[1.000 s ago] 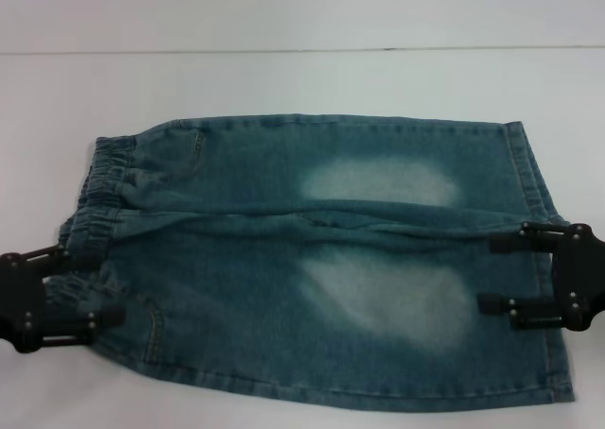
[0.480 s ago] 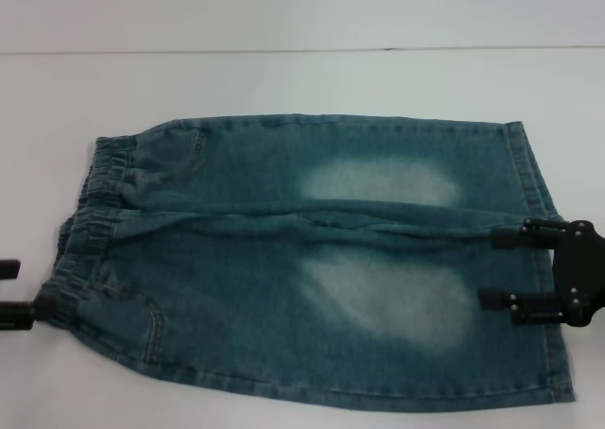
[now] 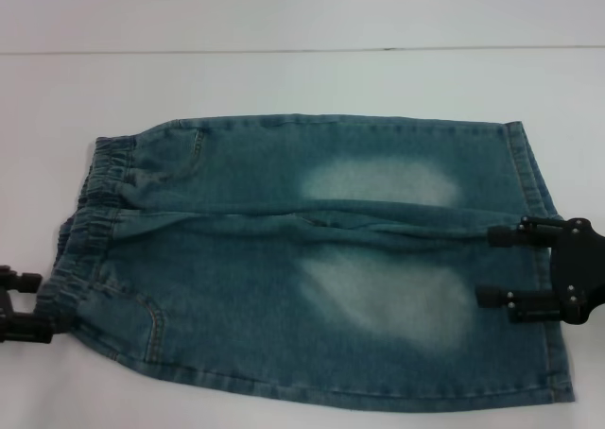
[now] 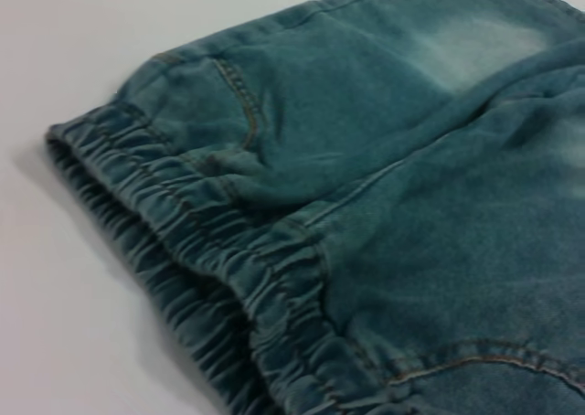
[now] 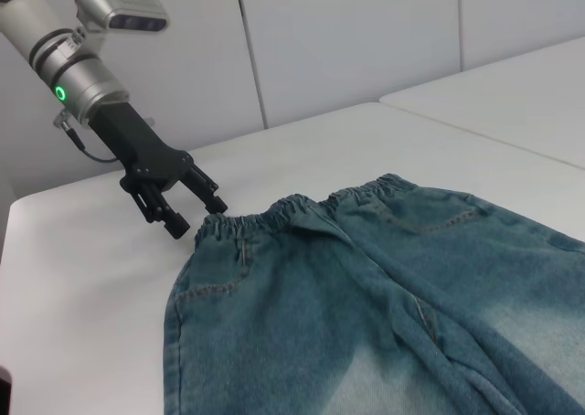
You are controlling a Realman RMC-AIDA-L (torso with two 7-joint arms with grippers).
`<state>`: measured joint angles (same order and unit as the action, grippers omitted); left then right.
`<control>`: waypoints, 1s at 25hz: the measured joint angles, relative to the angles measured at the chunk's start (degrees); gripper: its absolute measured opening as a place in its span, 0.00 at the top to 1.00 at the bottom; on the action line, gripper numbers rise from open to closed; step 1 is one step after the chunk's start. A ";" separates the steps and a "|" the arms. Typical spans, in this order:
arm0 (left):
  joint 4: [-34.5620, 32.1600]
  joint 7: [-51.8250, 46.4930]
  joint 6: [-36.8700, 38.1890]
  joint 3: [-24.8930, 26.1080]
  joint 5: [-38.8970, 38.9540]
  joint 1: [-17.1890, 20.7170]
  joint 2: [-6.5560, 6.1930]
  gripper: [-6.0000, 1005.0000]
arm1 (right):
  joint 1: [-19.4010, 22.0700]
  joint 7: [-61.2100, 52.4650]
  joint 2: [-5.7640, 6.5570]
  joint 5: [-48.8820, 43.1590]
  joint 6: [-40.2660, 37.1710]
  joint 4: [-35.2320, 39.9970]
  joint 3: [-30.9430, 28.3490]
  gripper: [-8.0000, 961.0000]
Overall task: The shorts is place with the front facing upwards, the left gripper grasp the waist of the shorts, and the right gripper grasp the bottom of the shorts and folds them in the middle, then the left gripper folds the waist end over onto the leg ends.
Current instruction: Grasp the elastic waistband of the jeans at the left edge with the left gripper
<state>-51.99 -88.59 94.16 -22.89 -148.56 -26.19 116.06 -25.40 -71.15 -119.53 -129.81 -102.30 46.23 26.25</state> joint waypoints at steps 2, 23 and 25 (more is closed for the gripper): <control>0.07 0.09 -0.03 -0.62 0.00 -0.12 0.18 0.12 | 0.00 -0.02 0.00 0.00 0.00 0.00 -0.04 0.10; 0.20 -1.12 -4.26 -6.70 -1.29 -0.80 1.24 0.81 | 0.51 -0.77 0.00 0.01 0.16 0.00 -0.25 0.10; 0.03 -1.13 -4.37 -7.09 -1.30 -0.80 1.31 0.85 | 0.56 -1.36 0.00 0.02 0.14 0.04 -0.41 0.10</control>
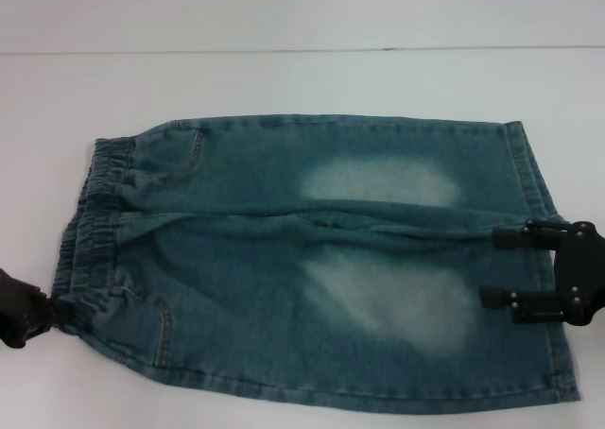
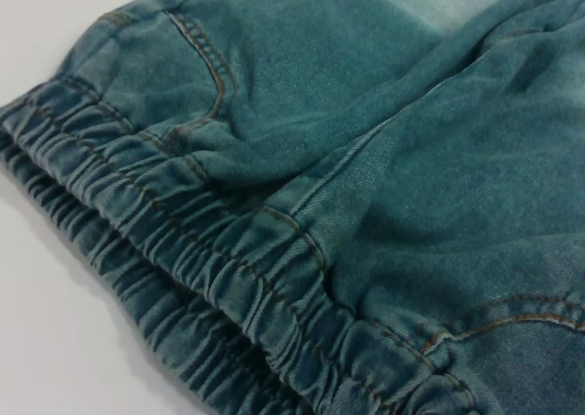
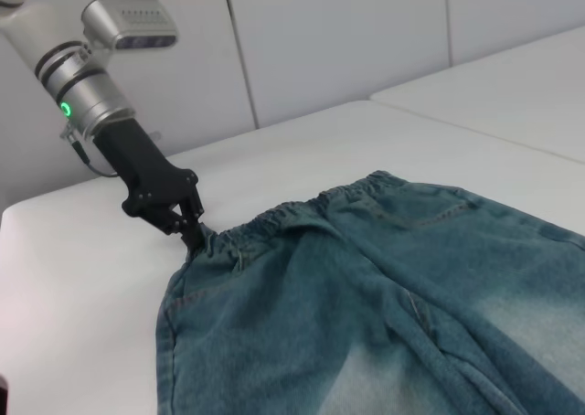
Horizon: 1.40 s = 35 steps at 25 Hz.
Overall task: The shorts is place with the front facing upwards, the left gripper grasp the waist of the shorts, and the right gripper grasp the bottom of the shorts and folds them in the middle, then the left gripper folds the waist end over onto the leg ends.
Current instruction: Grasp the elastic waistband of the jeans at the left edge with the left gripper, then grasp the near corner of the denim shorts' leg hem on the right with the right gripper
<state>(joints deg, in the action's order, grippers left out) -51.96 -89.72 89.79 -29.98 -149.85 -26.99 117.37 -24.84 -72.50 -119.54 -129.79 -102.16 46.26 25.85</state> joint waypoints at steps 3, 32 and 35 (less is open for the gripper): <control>-0.49 -0.01 -0.29 0.18 0.18 0.00 0.09 0.92 | 0.05 -4.26 0.03 -0.03 -1.11 1.47 -0.38 0.10; -1.56 0.88 -1.12 0.43 0.62 -0.54 0.32 0.94 | -0.15 -46.49 0.48 -22.79 -11.18 23.71 10.36 0.11; -1.36 1.33 -1.17 0.54 0.62 -0.49 0.46 0.94 | -0.39 -47.15 0.03 -23.21 -10.15 22.12 11.22 0.11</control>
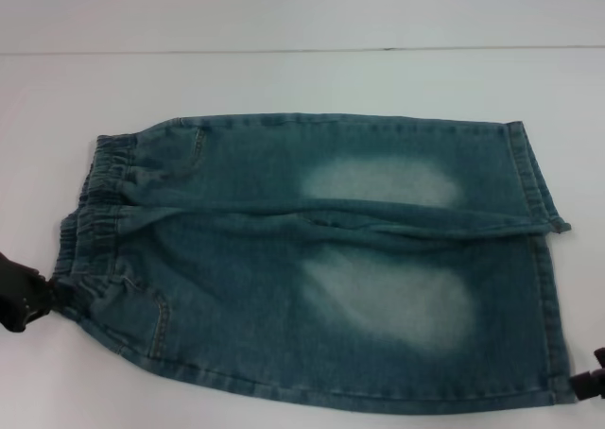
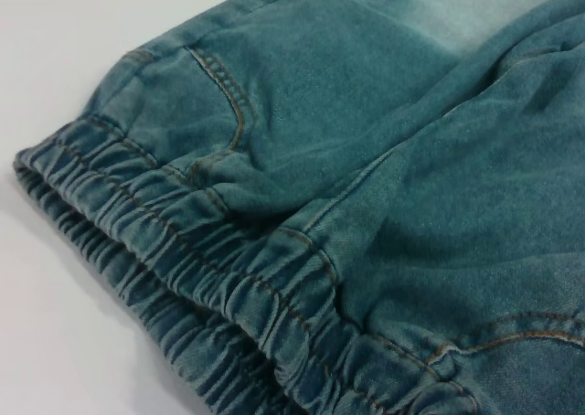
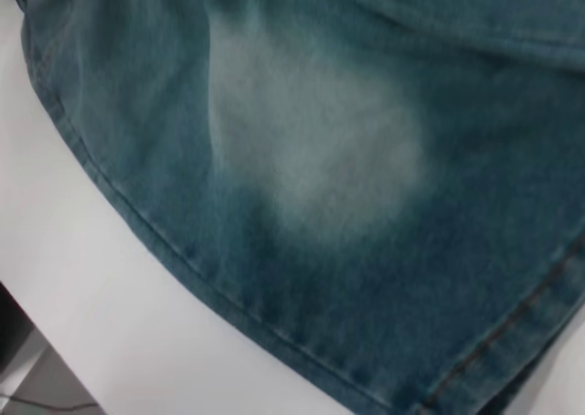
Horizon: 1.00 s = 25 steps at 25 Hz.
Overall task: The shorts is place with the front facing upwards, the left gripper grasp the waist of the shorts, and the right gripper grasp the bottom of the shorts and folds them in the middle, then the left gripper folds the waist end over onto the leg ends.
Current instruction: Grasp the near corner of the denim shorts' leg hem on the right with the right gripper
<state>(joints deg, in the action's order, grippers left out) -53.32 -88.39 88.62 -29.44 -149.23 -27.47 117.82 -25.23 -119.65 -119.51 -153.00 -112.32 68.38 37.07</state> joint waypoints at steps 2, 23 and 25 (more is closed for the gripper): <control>0.04 0.04 -0.03 0.00 0.00 0.04 0.03 0.94 | -0.01 -0.22 -0.06 -0.45 1.04 -1.29 1.09 0.11; -0.02 0.07 -0.10 -0.21 0.00 0.40 0.55 0.94 | -2.21 0.93 0.29 -0.34 5.39 -9.25 3.01 0.11; -0.01 0.07 -0.19 -0.25 0.00 0.40 0.56 0.94 | -2.45 1.20 0.28 -0.41 5.44 -9.47 3.01 0.11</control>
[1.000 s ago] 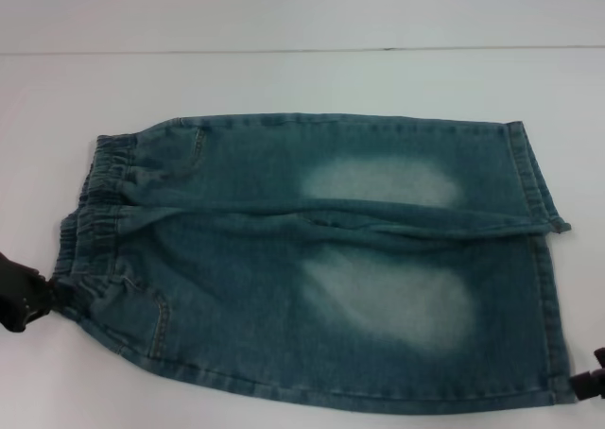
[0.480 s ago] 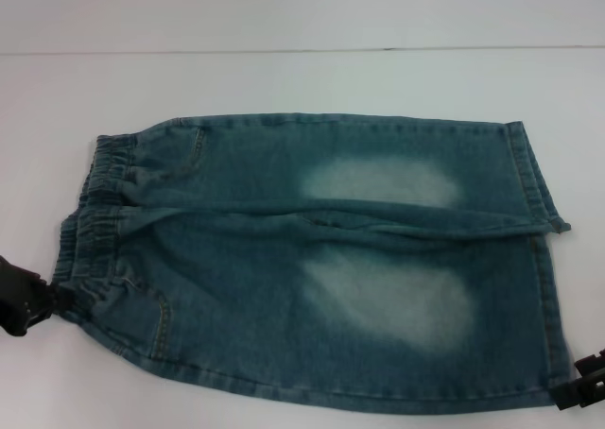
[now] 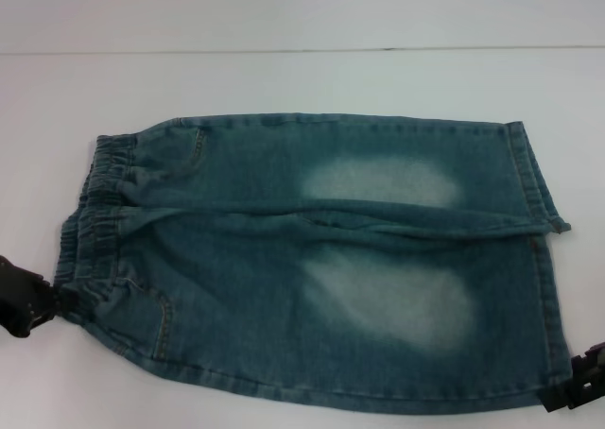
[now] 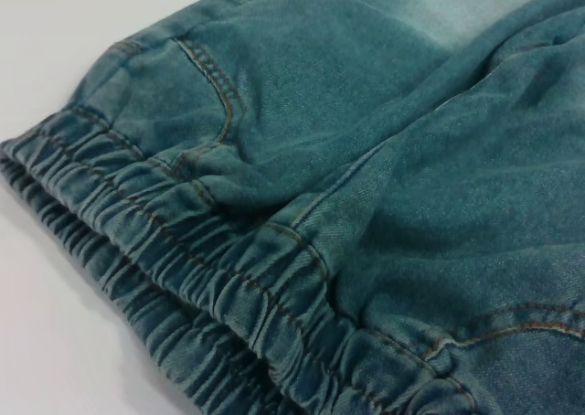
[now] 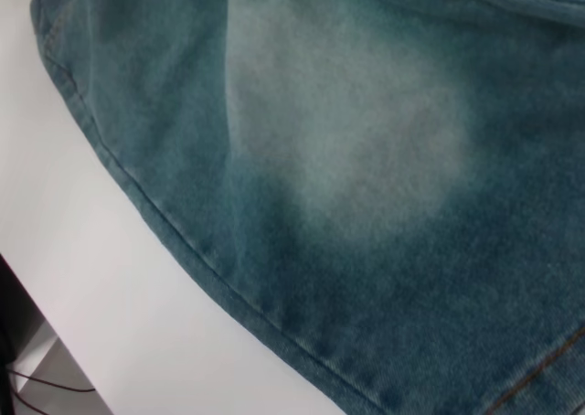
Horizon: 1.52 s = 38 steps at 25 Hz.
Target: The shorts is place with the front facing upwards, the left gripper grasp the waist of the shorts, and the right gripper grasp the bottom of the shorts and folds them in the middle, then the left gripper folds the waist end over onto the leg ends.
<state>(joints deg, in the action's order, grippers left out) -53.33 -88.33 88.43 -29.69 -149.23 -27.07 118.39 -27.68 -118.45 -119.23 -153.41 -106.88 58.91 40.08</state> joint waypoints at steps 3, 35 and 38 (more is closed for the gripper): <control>0.03 0.00 -0.11 -0.06 0.00 0.00 0.00 0.94 | -0.24 0.24 -0.05 0.05 0.06 -0.41 0.00 0.11; 0.25 0.00 -0.47 0.05 -0.02 0.00 0.00 0.94 | -0.44 0.28 -0.03 -0.62 1.82 0.22 -0.35 0.88; 0.25 -1.54 -0.40 0.20 -0.11 -0.18 -0.19 0.94 | -0.17 0.28 -0.10 0.16 2.05 2.45 -0.84 0.95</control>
<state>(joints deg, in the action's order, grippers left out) -53.08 -89.86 88.03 -29.49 -149.34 -27.25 118.20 -27.85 -118.17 -119.33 -153.24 -104.82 61.36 39.24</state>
